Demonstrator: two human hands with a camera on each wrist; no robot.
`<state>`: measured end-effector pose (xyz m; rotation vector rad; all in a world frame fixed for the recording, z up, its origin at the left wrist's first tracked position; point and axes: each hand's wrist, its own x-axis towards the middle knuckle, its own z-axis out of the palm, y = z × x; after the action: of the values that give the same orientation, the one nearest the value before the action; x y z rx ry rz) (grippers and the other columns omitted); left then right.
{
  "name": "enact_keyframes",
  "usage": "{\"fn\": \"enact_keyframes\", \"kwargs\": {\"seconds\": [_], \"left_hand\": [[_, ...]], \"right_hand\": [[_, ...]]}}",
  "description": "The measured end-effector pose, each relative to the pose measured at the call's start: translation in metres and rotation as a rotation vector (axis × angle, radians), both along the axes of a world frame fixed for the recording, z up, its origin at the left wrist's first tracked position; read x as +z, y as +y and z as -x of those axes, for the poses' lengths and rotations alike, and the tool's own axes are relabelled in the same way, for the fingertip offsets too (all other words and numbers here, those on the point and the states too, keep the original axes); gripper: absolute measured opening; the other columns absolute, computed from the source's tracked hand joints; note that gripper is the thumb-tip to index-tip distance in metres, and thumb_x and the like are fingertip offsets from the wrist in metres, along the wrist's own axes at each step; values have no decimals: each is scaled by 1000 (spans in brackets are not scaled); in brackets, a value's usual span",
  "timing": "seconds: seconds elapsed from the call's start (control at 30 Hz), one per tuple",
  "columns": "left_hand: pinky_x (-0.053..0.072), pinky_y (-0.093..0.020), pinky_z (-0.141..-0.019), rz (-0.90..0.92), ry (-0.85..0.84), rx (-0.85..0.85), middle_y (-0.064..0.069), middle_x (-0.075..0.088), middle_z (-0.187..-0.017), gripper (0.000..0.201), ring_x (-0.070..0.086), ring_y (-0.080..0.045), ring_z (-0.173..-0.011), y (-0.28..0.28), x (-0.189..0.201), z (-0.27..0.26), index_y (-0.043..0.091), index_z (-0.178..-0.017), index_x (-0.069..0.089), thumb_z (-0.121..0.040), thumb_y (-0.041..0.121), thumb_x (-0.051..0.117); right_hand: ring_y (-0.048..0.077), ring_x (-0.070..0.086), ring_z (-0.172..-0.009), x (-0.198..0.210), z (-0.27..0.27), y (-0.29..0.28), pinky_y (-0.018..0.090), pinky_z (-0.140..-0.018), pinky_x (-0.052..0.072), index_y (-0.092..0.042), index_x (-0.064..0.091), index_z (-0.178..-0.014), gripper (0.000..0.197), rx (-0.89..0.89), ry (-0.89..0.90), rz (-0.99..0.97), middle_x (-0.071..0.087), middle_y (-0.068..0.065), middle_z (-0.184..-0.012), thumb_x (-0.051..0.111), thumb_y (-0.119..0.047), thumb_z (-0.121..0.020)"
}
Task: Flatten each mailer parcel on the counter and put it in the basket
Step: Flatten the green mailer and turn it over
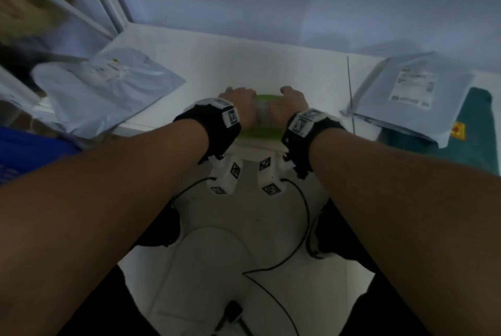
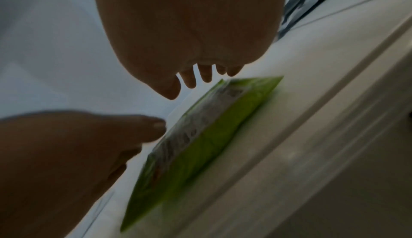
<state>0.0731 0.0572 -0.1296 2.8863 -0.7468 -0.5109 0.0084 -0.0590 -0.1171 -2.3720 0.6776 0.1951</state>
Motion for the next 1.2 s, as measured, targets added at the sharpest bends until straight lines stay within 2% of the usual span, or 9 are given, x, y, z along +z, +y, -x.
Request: {"fn": "enact_keyframes", "kwargs": {"seconds": [0.07,0.13,0.3,0.47,0.6,0.7,0.83,0.97,1.2], "left_hand": [[33,-48,-106,-39,-4,-44,-10,37,-147,55,34,-37,-133,-9,-15,2,24,-142,37,-90,37,48],[20,-51,-114,-20,-11,-65,-8,18,-159,66,16,-37,-144,-10,-30,3,25,-151,21,-92,39,47],[0,-41,-120,131,-65,-27,-4,0,-163,59,0,-26,-149,-1,-52,10,26,-155,6,-100,44,21],[-1,-40,-120,141,-86,-49,-8,-1,-162,59,1,-26,-149,3,-54,14,27,-155,5,-100,49,13],[0,-40,-119,156,-114,-101,-10,1,-162,58,3,-26,-149,12,-55,22,28,-155,5,-101,49,14],[2,-40,-119,161,-140,-114,-9,2,-162,58,4,-26,-149,18,-56,26,29,-154,5,-100,51,12],[3,-41,-121,144,-150,-87,-8,1,-162,60,3,-24,-149,17,-56,26,26,-155,3,-100,49,10],[2,-41,-121,121,-141,-70,-7,0,-162,60,1,-24,-149,12,-56,18,26,-155,4,-100,49,8],[0,-39,-120,106,-128,-52,-9,-2,-162,59,0,-24,-149,11,-56,20,27,-155,3,-100,49,9]], "right_hand": [[31,28,-142,-11,-3,7,39,-118,21,-7,34,-148,48,139,19,139,30,15,-155,37,-25,-104],[32,28,-142,-27,-9,9,43,-119,18,-3,36,-146,46,247,-24,267,33,15,-153,30,-21,-104],[33,17,-149,-63,-11,-5,51,-121,14,-13,27,-153,58,310,-85,309,23,11,-161,17,-39,-103],[33,16,-149,-65,0,-11,51,-121,15,-16,25,-154,62,337,-167,318,21,12,-161,14,-47,-102],[31,11,-150,-80,5,-9,49,-121,14,-21,21,-156,87,428,-114,355,17,9,-163,-12,-65,-88],[29,10,-151,-88,9,-11,49,-121,13,-23,16,-157,94,408,-128,349,15,8,-164,-22,-69,-84],[25,6,-152,-84,8,-10,45,-123,10,-24,10,-157,82,378,-128,333,9,4,-165,-11,-61,-87],[22,5,-152,-78,6,-12,40,-123,5,-25,5,-158,60,330,-121,333,6,4,-165,9,-49,-102],[23,6,-152,-84,3,-14,42,-123,6,-27,8,-158,63,353,-118,345,8,2,-165,7,-52,-100]]}}
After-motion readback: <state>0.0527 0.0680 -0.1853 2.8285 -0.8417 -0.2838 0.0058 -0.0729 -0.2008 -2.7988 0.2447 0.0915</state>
